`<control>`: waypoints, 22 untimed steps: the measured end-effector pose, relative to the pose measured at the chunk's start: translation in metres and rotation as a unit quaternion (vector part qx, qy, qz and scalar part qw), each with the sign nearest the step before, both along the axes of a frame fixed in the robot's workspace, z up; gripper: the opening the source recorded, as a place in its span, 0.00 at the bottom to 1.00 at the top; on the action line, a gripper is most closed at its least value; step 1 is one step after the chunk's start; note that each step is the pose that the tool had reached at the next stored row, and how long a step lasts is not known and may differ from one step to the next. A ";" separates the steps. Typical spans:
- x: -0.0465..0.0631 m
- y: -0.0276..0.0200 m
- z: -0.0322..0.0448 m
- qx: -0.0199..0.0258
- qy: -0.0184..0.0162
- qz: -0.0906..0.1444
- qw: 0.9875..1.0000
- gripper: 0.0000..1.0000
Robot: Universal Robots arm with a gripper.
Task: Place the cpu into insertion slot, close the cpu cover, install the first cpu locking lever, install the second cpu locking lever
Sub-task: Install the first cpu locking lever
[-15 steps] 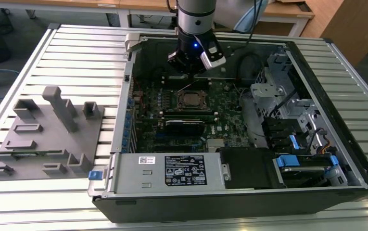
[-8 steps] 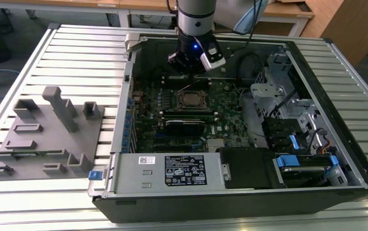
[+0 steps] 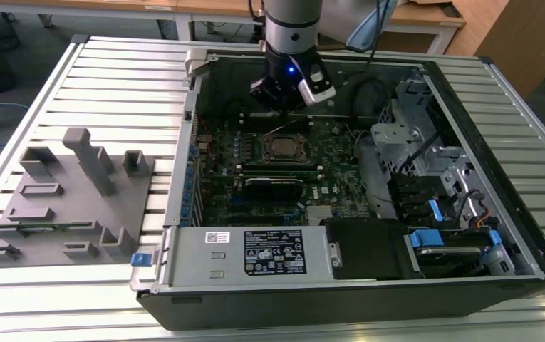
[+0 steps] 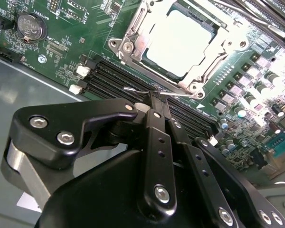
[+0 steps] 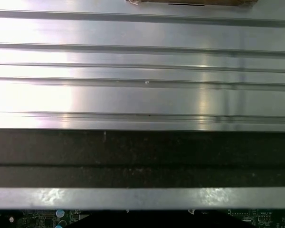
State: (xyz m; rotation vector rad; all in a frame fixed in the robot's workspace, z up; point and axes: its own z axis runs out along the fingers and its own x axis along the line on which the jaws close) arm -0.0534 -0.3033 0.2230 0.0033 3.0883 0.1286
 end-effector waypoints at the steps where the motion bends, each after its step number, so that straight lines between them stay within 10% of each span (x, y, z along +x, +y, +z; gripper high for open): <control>1: 0.000 0.0000 -0.0001 0.000 0.000 0.000 1.000 0.11; 22: 0.001 0.0000 -0.0036 0.000 0.000 0.000 1.000 0.11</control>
